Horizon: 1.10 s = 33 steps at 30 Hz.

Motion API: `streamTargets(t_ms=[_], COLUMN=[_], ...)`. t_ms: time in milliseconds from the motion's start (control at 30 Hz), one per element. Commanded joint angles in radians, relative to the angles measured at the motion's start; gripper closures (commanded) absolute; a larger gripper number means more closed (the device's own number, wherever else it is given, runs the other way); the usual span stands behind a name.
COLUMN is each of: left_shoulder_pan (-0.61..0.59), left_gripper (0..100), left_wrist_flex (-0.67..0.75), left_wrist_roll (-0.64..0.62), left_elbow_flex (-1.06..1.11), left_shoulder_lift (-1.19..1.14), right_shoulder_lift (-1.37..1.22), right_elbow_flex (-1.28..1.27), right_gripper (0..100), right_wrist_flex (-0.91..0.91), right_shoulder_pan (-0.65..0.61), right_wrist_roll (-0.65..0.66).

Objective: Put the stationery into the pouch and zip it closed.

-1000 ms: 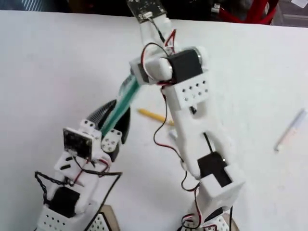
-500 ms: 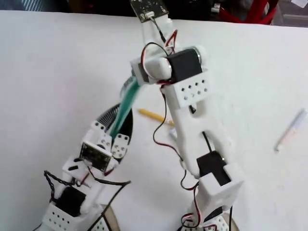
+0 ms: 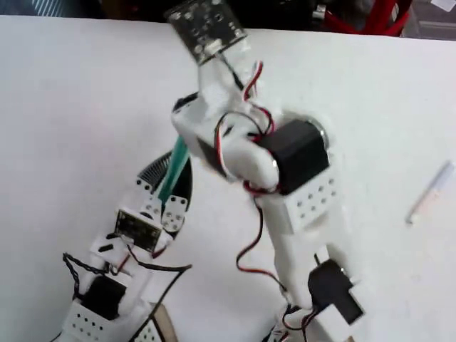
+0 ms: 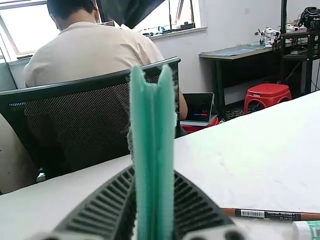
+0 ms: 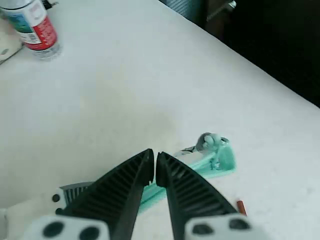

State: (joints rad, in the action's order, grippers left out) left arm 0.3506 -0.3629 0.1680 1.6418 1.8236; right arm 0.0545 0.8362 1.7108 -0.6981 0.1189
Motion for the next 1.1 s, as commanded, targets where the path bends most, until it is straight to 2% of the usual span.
streamTargets(t_ms=[0, 100, 233, 267, 533, 767, 967, 1067], left_shoulder_pan=[-0.015, -0.015, -0.007, -0.007, -0.007, -0.012, -0.008, -0.008], left_gripper=[98, 98, 98, 98, 98, 98, 98, 98], left_wrist_flex=[-0.012, -0.014, -0.032, -0.032, -0.032, -0.032, -0.034, -0.044], left_wrist_roll=[0.009, 0.009, 0.009, 0.009, 0.009, 0.009, 0.009, 0.009], left_elbow_flex=[-0.005, -0.005, -0.009, -0.009, -0.003, -0.003, -0.003, -0.003], left_shoulder_lift=[-0.010, -0.008, -0.008, -0.008, -0.008, -0.008, -0.008, -0.008], right_shoulder_lift=[0.045, 0.013, -0.102, -0.131, -0.236, -0.344, -0.341, -0.357], right_elbow_flex=[0.009, 0.008, 0.011, 0.018, 0.095, 0.124, 0.124, 0.114], right_gripper=[97.9, 95.5, 77.1, 75.2, 76.7, 76.8, 76.9, 82.7], right_wrist_flex=[-0.001, -0.005, -0.001, -0.002, -0.016, -0.047, -0.050, -0.054], right_shoulder_pan=[0.005, 0.131, 0.245, 0.254, 0.185, 0.177, 0.117, 0.116], right_wrist_roll=[0.026, 0.008, -0.164, -0.187, -0.199, -0.201, -0.196, -0.193])
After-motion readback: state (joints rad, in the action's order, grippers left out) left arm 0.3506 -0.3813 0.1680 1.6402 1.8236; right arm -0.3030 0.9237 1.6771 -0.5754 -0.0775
